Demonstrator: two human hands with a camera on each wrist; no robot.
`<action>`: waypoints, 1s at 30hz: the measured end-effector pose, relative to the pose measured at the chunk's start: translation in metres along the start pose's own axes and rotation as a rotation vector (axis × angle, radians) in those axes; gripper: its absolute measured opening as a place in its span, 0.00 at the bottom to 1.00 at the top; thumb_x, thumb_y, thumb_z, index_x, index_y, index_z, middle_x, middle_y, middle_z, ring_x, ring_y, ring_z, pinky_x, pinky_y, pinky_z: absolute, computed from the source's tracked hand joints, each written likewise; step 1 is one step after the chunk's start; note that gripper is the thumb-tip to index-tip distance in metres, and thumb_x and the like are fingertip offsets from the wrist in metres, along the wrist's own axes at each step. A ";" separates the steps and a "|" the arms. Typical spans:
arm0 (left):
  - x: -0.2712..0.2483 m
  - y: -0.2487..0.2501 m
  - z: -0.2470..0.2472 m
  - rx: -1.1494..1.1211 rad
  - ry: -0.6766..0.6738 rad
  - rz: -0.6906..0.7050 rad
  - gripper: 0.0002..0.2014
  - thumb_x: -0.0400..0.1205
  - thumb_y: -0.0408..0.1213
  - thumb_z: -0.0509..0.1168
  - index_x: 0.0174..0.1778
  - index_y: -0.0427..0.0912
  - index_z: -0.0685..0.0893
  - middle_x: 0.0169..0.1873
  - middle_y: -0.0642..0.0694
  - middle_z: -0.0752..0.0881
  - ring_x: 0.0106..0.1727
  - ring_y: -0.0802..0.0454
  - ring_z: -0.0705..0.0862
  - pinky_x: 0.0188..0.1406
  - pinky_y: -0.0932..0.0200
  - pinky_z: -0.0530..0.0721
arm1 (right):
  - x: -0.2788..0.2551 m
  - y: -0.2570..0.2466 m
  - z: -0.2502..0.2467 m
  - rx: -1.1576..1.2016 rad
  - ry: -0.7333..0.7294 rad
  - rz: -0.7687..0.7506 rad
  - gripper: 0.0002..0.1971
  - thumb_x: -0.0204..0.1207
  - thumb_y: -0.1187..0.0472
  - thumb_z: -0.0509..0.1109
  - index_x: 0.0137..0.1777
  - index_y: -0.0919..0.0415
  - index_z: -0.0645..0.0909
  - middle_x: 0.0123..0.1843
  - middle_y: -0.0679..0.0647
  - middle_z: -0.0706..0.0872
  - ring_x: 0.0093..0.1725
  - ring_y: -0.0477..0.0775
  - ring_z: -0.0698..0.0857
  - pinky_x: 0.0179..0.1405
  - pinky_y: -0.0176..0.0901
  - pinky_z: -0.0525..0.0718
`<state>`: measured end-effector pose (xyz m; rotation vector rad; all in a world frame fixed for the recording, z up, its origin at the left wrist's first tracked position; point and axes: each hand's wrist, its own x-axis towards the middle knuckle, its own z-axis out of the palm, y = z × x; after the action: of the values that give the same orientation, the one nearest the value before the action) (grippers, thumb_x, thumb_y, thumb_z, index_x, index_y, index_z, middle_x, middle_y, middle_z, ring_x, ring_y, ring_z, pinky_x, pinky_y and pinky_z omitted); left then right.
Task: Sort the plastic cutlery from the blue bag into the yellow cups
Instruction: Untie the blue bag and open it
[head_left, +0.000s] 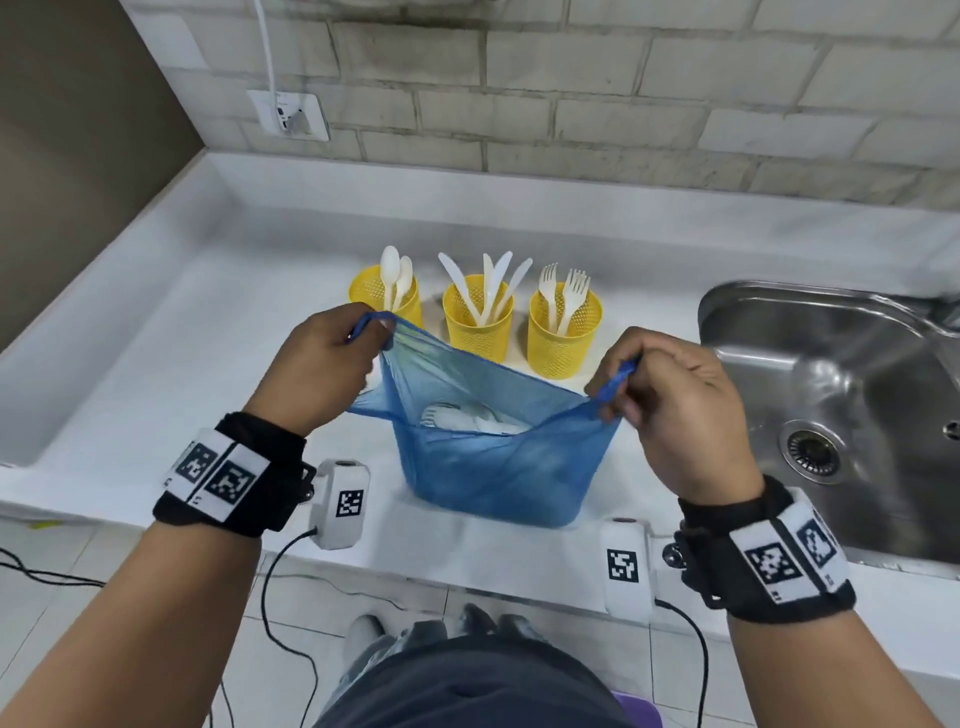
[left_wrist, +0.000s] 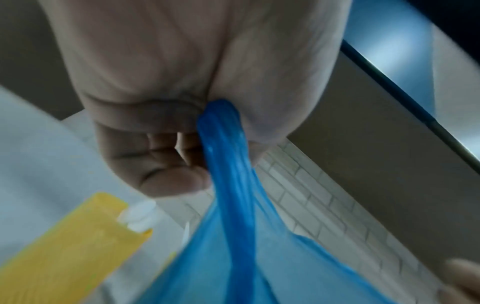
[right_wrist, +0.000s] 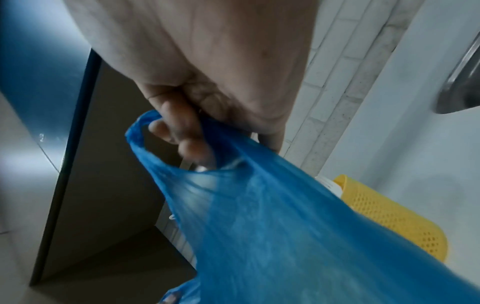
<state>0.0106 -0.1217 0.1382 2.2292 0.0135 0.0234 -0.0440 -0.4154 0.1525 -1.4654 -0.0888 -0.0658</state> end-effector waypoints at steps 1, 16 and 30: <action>-0.003 0.000 0.003 -0.134 0.012 -0.059 0.15 0.91 0.41 0.61 0.40 0.41 0.82 0.30 0.52 0.80 0.32 0.55 0.79 0.38 0.58 0.80 | 0.000 -0.002 0.000 -0.014 -0.001 0.017 0.16 0.65 0.70 0.54 0.27 0.59 0.81 0.27 0.72 0.76 0.26 0.61 0.70 0.28 0.42 0.69; -0.028 -0.005 0.015 -0.674 -0.002 -0.482 0.12 0.89 0.44 0.63 0.40 0.47 0.82 0.35 0.48 0.81 0.30 0.53 0.74 0.26 0.61 0.72 | 0.004 0.050 0.003 -1.596 -0.062 -0.061 0.07 0.73 0.54 0.72 0.40 0.56 0.87 0.51 0.60 0.76 0.53 0.67 0.74 0.41 0.53 0.72; -0.033 -0.025 0.000 -0.459 -0.139 -0.415 0.26 0.89 0.49 0.64 0.24 0.45 0.77 0.23 0.49 0.73 0.23 0.53 0.60 0.21 0.60 0.54 | -0.001 0.044 -0.012 0.312 0.103 0.578 0.06 0.82 0.73 0.68 0.53 0.70 0.85 0.43 0.66 0.91 0.42 0.63 0.91 0.39 0.56 0.95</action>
<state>-0.0224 -0.1068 0.1184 1.7295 0.3588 -0.3238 -0.0407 -0.4227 0.1077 -1.1275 0.3926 0.3297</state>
